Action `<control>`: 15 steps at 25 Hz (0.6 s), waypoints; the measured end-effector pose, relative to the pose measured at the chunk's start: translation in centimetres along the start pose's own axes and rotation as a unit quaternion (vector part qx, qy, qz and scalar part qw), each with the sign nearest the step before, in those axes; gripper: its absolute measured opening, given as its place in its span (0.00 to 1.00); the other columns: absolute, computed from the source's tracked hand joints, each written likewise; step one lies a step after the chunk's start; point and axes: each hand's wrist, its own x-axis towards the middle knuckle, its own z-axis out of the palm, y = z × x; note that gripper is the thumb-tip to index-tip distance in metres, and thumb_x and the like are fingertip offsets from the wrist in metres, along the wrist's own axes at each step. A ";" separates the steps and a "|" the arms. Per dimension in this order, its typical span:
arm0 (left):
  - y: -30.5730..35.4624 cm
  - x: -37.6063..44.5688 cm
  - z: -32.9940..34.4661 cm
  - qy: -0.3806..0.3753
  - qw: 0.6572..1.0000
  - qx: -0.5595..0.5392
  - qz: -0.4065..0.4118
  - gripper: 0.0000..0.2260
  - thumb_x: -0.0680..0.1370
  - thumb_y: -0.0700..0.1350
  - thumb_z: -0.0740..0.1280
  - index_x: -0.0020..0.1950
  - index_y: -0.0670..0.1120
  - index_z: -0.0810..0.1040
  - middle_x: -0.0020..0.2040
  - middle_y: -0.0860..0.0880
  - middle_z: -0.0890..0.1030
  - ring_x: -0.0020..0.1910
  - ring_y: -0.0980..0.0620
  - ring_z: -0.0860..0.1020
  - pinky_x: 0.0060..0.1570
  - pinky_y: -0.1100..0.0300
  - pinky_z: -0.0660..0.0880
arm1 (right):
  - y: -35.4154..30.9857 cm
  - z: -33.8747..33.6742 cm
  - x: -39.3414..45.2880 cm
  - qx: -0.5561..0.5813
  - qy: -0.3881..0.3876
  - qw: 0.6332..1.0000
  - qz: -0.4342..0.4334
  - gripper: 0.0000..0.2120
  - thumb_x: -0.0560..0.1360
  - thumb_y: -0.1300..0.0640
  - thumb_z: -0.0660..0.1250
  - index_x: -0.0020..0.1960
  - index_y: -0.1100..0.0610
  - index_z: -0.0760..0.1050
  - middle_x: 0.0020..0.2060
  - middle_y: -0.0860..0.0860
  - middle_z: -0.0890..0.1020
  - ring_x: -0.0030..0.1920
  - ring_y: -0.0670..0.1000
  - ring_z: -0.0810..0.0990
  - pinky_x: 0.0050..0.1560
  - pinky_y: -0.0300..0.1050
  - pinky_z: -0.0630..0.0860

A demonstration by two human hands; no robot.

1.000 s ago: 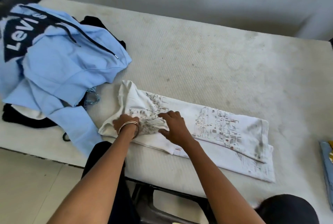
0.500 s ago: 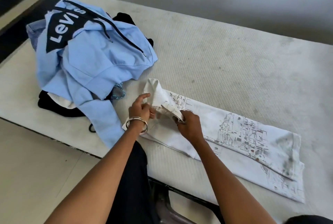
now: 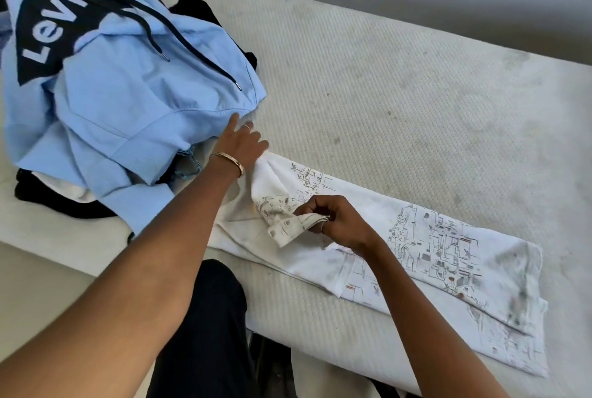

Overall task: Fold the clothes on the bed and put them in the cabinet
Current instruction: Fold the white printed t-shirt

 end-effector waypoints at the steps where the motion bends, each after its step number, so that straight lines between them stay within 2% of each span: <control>1: -0.8 0.0 0.1 0.044 0.999 -0.002 -0.016 0.12 0.79 0.40 0.58 0.56 0.51 0.77 0.53 0.48 0.80 0.63 0.43 0.72 0.68 0.41 0.59 | 0.1 -0.2 0.0 0.022 -0.020 0.999 0.013 0.10 0.66 0.68 0.64 0.42 0.56 0.78 0.48 0.58 0.85 0.46 0.53 0.82 0.38 0.47 0.79; 3: -2.2 -0.4 0.0 0.130 0.991 -0.007 -0.032 0.10 0.70 0.36 0.63 0.41 0.50 0.78 0.37 0.48 0.78 0.47 0.44 0.78 0.54 0.46 0.71 | 1.1 -0.1 0.0 0.061 -0.037 0.997 0.043 0.08 0.67 0.69 0.62 0.42 0.59 0.75 0.50 0.64 0.83 0.43 0.53 0.80 0.31 0.43 0.74; 4: -2.5 -1.0 0.7 0.142 0.989 0.001 -0.027 0.10 0.68 0.35 0.63 0.37 0.50 0.77 0.33 0.48 0.75 0.41 0.45 0.77 0.48 0.49 0.73 | 1.6 0.1 -0.1 0.068 -0.034 0.995 0.060 0.07 0.68 0.69 0.63 0.41 0.59 0.74 0.48 0.67 0.82 0.40 0.54 0.78 0.28 0.42 0.71; 6: -2.7 -1.9 2.2 0.141 0.990 0.009 -0.023 0.12 0.67 0.35 0.60 0.33 0.51 0.77 0.34 0.47 0.75 0.38 0.45 0.77 0.45 0.50 0.75 | 2.7 0.8 -0.1 0.034 -0.023 0.996 0.083 0.04 0.69 0.65 0.69 0.41 0.60 0.74 0.41 0.64 0.80 0.34 0.53 0.74 0.25 0.40 0.67; 8: -2.3 -2.6 2.5 0.138 0.990 0.000 -0.018 0.13 0.68 0.37 0.57 0.32 0.50 0.79 0.37 0.47 0.78 0.38 0.45 0.78 0.43 0.50 0.76 | 3.3 2.1 0.1 -0.130 -0.038 0.989 0.055 0.09 0.68 0.60 0.75 0.41 0.60 0.75 0.36 0.54 0.79 0.33 0.48 0.74 0.30 0.41 0.70; 9: -2.0 -2.7 2.4 0.122 0.992 -0.022 -0.013 0.13 0.68 0.38 0.57 0.32 0.49 0.79 0.38 0.47 0.78 0.37 0.45 0.78 0.41 0.52 0.76 | 3.4 2.9 0.2 -0.246 -0.039 0.968 0.032 0.10 0.68 0.57 0.76 0.43 0.58 0.76 0.38 0.50 0.79 0.38 0.48 0.75 0.37 0.42 0.71; 10: -1.4 -2.9 2.0 0.114 0.993 -0.040 0.009 0.12 0.69 0.39 0.57 0.34 0.48 0.79 0.38 0.47 0.78 0.36 0.45 0.77 0.37 0.55 0.74 | 3.4 3.9 0.3 -0.364 -0.031 0.931 0.007 0.10 0.69 0.55 0.74 0.45 0.56 0.76 0.41 0.50 0.79 0.43 0.50 0.75 0.43 0.45 0.69; 11: -0.5 -2.9 2.0 0.141 0.988 -0.042 0.051 0.12 0.70 0.39 0.57 0.36 0.47 0.80 0.38 0.46 0.78 0.36 0.45 0.77 0.33 0.56 0.73 | 3.2 4.8 0.3 -0.461 -0.017 0.887 -0.021 0.10 0.69 0.53 0.71 0.47 0.56 0.75 0.44 0.51 0.79 0.48 0.53 0.74 0.46 0.49 0.67; 12: 0.2 -2.9 2.1 0.144 0.982 -0.063 0.105 0.14 0.71 0.39 0.56 0.41 0.46 0.82 0.40 0.45 0.79 0.38 0.43 0.78 0.32 0.55 0.73 | 3.0 5.7 0.3 -0.504 0.006 0.862 -0.056 0.11 0.69 0.51 0.67 0.48 0.56 0.74 0.45 0.52 0.78 0.49 0.57 0.74 0.46 0.51 0.67; 13: 0.6 -2.8 2.1 0.132 0.974 -0.105 0.154 0.16 0.74 0.39 0.56 0.50 0.45 0.82 0.47 0.45 0.80 0.44 0.42 0.79 0.36 0.52 0.75 | 2.4 6.4 0.3 -0.492 0.016 0.866 -0.085 0.12 0.68 0.51 0.65 0.48 0.57 0.74 0.43 0.54 0.79 0.46 0.59 0.76 0.44 0.51 0.68; 15: 0.9 -3.2 3.0 0.007 0.972 -0.171 0.163 0.19 0.80 0.39 0.56 0.69 0.50 0.74 0.66 0.48 0.74 0.63 0.43 0.73 0.56 0.50 0.73 | 1.2 6.7 0.5 -0.350 0.030 0.929 -0.114 0.09 0.70 0.55 0.63 0.48 0.58 0.72 0.37 0.55 0.79 0.38 0.61 0.77 0.37 0.50 0.69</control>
